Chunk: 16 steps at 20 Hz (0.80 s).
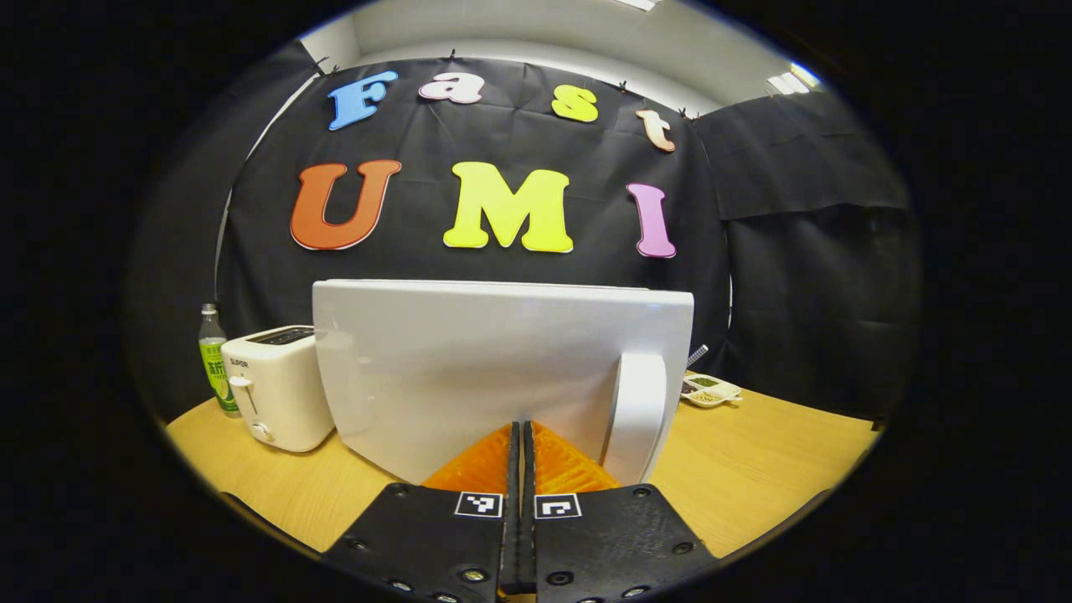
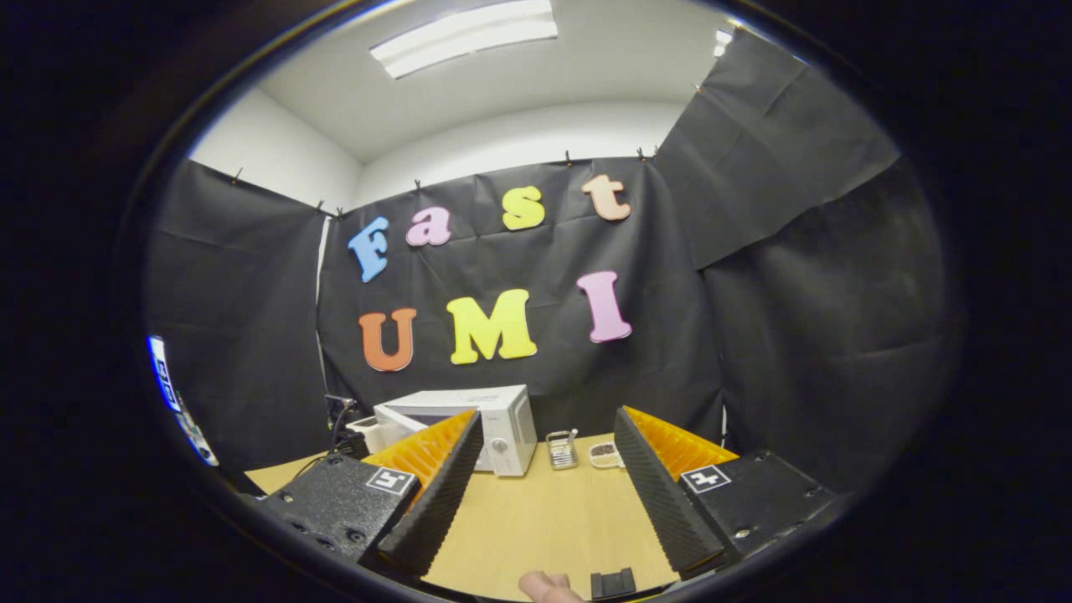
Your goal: Open the microwave oven with the left hand, put the food in, and close the microwave oven.
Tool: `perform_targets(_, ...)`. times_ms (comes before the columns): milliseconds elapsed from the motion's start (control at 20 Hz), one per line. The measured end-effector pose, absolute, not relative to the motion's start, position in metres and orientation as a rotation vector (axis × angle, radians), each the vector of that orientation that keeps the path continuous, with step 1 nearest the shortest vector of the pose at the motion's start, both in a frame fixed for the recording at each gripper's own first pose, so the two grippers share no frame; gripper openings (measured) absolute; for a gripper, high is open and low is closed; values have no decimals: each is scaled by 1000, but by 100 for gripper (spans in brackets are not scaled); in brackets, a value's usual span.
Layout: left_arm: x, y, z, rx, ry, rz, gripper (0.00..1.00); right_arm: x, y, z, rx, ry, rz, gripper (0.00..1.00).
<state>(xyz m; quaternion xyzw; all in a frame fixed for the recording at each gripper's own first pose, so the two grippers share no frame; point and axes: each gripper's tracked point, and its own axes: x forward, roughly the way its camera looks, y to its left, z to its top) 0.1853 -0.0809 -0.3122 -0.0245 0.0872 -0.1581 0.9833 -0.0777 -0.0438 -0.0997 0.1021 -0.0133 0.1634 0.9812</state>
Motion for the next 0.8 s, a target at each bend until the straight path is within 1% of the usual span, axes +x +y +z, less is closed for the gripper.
perform_targets(50,192,-88,-313,-51,180,-320,15,-74,-45,-103,209,-19,327,100)
perform_targets(100,198,-96,-315,-50,190,-321,0,-71,-44,-106,214,-16,328,100)
perform_targets(150,205,-103,-317,-49,199,-325,0,-68,-43,-107,219,-15,333,91)
perform_targets(200,211,-110,-318,-44,203,-326,0,-65,-43,-110,223,-12,336,91)
perform_targets(250,217,-116,-319,-34,204,-321,0,-63,-42,-112,223,-7,342,100)
perform_targets(300,224,-122,-321,-27,207,-320,0,-60,-40,-115,220,-6,352,100)
perform_targets(350,231,-126,-321,-25,205,-310,15,-57,-39,-116,219,-2,360,100)
perform_targets(400,239,-129,-323,-27,206,-296,0,-55,-37,-119,225,7,373,100)
perform_targets(450,246,-134,-325,-38,212,-295,0,-53,-34,-120,227,11,385,100)
perform_targets(500,253,-137,-328,-56,215,-289,0,-49,-33,-121,227,12,394,91)
perform_targets(550,260,-141,-329,-70,220,-281,0,-47,-32,-123,225,14,399,100)
perform_targets(600,266,-143,-328,-85,219,-276,15,-44,-32,-125,220,16,404,100)
perform_targets(650,271,-146,-327,-94,215,-270,0,-42,-31,-128,215,20,407,91)
perform_targets(700,277,-148,-327,-93,211,-266,0,-39,-31,-130,215,23,412,100)
perform_targets(800,289,-147,-328,-57,202,-239,0,-35,-28,-135,225,29,429,100)
